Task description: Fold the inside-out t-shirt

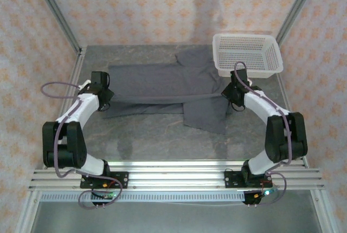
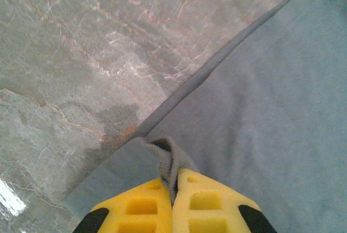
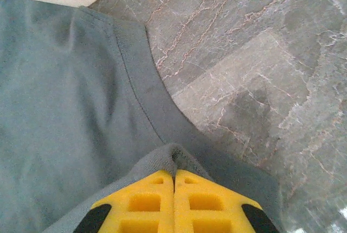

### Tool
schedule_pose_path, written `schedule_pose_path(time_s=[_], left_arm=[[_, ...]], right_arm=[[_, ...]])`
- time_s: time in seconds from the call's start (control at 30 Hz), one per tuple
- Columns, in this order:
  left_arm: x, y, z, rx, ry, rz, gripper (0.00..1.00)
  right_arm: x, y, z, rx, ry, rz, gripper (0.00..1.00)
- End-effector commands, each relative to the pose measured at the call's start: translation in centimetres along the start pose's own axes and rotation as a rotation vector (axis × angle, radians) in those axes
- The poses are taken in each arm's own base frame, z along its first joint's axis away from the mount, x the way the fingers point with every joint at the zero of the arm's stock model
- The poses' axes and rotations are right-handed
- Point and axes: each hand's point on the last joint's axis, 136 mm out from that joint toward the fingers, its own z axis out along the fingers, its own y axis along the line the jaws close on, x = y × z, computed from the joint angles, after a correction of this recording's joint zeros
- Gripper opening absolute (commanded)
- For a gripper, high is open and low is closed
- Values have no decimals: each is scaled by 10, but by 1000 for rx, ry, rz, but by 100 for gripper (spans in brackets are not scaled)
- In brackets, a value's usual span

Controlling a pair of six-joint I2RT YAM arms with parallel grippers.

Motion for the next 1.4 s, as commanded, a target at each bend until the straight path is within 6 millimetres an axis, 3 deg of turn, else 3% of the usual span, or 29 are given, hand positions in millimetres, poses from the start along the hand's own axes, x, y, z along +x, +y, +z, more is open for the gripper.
schedule_pose_path(time_s=[0.0,0.23,0.3,0.37,0.47,0.53,0.63,0.7,0.77,0.83,0.93,1.03,1.17,1.37], left_arm=[[-17,6,7,-65,-71,-9,0],[-5,19,33,-159,-41,-6,0],[1,25,40,-180,-27,-33,1],[2,23,40,-156,-28,-49,15],[-7,20,24,-111,-63,-63,31],[-16,18,7,-80,-95,-69,36],[-24,12,-25,0,-124,-69,39],[-22,3,-48,85,-123,-42,40],[-9,-10,-69,170,-106,34,39],[15,-31,-91,293,-62,169,37],[68,-61,-129,514,46,436,36],[113,-69,-161,681,145,621,41],[138,-59,-181,716,182,742,54],[148,-59,-178,718,190,760,60]], right_arm=[[-15,2,13,21,-30,-13,0],[-9,10,51,35,49,-36,0],[-10,15,52,30,64,-36,7],[-12,18,43,14,63,-30,16],[-17,16,15,6,28,-21,24],[-15,7,-4,16,10,-23,26],[4,-15,-26,22,6,-6,27],[27,-35,-34,17,22,15,29],[54,-53,-36,7,59,38,32],[84,-63,-35,-34,127,59,34],[124,-71,-37,-79,236,78,35],[149,-72,-41,-75,307,38,36],[161,-70,-42,-72,321,12,38],[153,-69,-27,-25,292,-19,32]])
